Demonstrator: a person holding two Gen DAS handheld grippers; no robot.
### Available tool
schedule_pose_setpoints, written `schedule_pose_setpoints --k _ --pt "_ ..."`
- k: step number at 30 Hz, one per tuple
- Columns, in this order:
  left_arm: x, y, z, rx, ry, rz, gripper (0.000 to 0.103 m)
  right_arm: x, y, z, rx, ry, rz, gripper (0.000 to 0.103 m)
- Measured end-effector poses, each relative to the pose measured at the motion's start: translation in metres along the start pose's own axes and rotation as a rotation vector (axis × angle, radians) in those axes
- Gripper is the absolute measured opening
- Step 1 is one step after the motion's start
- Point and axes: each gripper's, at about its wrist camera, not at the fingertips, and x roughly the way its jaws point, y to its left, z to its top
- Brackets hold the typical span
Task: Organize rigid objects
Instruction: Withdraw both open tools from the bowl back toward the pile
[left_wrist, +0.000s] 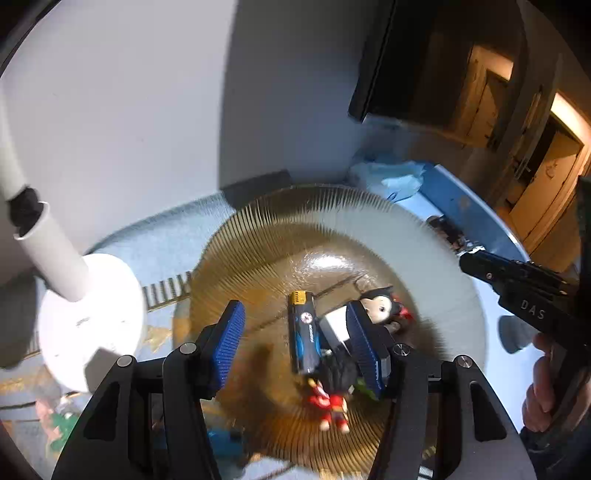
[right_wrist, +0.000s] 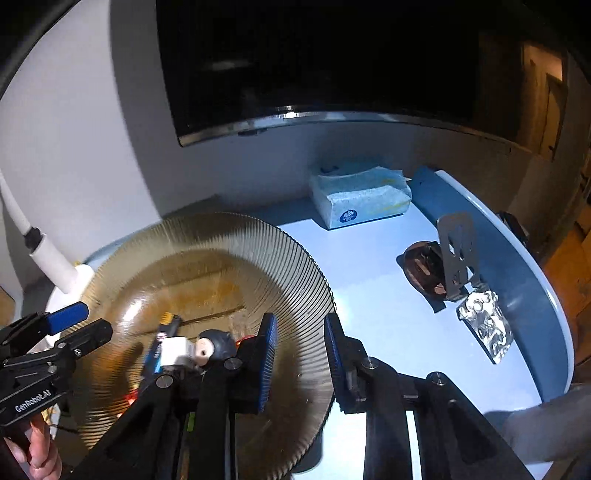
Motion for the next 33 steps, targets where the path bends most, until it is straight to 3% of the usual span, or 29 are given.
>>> schedule_pose_setpoints --k 6,11,13,14,15,20,21,24,26,33 --pt "-0.082 -0.004 -0.019 0.051 -0.112 0.001 0.055 -0.056 0.023 -0.008 -0.018 -0.064 0.093 0.025" --pt "-0.174 0.006 -0.048 0.054 -0.234 0.004 0.056 -0.116 0.054 -0.017 -0.056 -0.135 0.204 0.028" --pt "-0.213 0.013 -0.058 0.051 -0.294 0.026 0.062 -0.139 0.069 -0.022 -0.079 -0.162 0.244 0.038" --pt "-0.227 0.017 -0.061 0.048 -0.319 0.034 0.075 -0.153 0.079 -0.025 -0.097 -0.181 0.264 0.052" --pt "-0.249 0.022 -0.066 0.040 -0.362 0.048 0.086 -0.165 0.088 -0.028 -0.114 -0.202 0.282 0.059" --pt "-0.321 0.051 -0.095 -0.004 -0.506 0.131 0.091 -0.215 0.131 -0.053 -0.201 -0.284 0.361 0.063" --pt "-0.328 0.057 -0.100 -0.020 -0.518 0.136 0.101 -0.219 0.138 -0.059 -0.212 -0.289 0.376 0.064" --pt "-0.336 0.084 -0.126 -0.092 -0.539 0.164 0.103 -0.218 0.160 -0.080 -0.236 -0.284 0.425 0.074" --pt "-0.325 0.100 -0.142 -0.127 -0.504 0.188 0.103 -0.206 0.169 -0.095 -0.242 -0.272 0.466 0.080" --pt "-0.243 0.155 -0.203 -0.312 -0.314 0.197 0.103 -0.119 0.195 -0.149 -0.235 -0.077 0.531 0.080"
